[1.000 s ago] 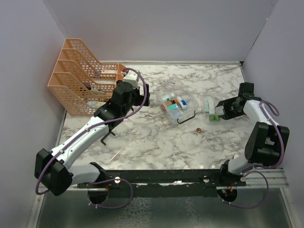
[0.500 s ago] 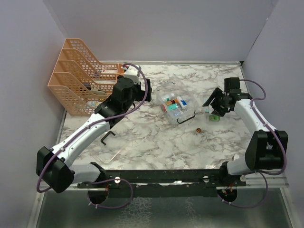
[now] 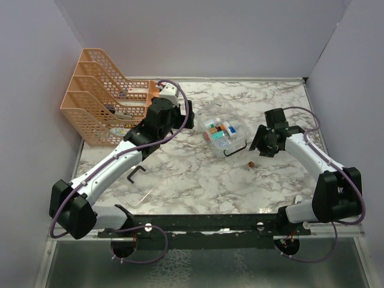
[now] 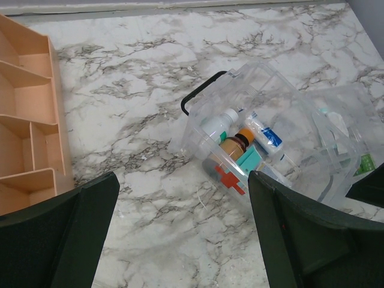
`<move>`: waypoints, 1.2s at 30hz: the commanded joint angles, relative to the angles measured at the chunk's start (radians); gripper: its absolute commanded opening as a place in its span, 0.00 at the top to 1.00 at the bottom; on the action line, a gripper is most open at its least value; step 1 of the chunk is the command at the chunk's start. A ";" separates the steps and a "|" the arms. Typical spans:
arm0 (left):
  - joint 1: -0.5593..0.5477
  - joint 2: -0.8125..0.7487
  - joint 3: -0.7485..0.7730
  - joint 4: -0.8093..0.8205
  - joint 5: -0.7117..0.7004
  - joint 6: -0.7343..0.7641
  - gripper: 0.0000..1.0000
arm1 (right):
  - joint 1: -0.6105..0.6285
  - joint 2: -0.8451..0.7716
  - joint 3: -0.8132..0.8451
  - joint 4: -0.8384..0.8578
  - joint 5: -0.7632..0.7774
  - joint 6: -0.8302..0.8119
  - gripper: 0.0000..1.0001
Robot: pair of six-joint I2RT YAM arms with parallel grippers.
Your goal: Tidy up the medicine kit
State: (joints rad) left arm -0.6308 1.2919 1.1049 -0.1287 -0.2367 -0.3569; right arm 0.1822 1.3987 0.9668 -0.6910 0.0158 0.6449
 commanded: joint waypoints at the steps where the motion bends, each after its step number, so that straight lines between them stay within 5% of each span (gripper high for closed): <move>1: -0.006 0.004 0.034 0.022 0.027 -0.032 0.08 | 0.019 0.009 -0.061 -0.002 0.035 0.010 0.50; 24: -0.006 0.015 0.043 0.019 0.043 -0.039 0.08 | 0.068 0.189 -0.085 0.037 0.068 0.063 0.55; 36: -0.007 -0.001 0.029 0.019 0.030 -0.028 0.08 | 0.077 0.222 -0.054 -0.016 0.151 0.110 0.67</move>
State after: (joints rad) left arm -0.6308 1.3048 1.1206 -0.1261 -0.2134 -0.3935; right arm 0.2501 1.5867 0.8951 -0.6884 0.0933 0.7223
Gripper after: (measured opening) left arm 0.922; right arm 0.341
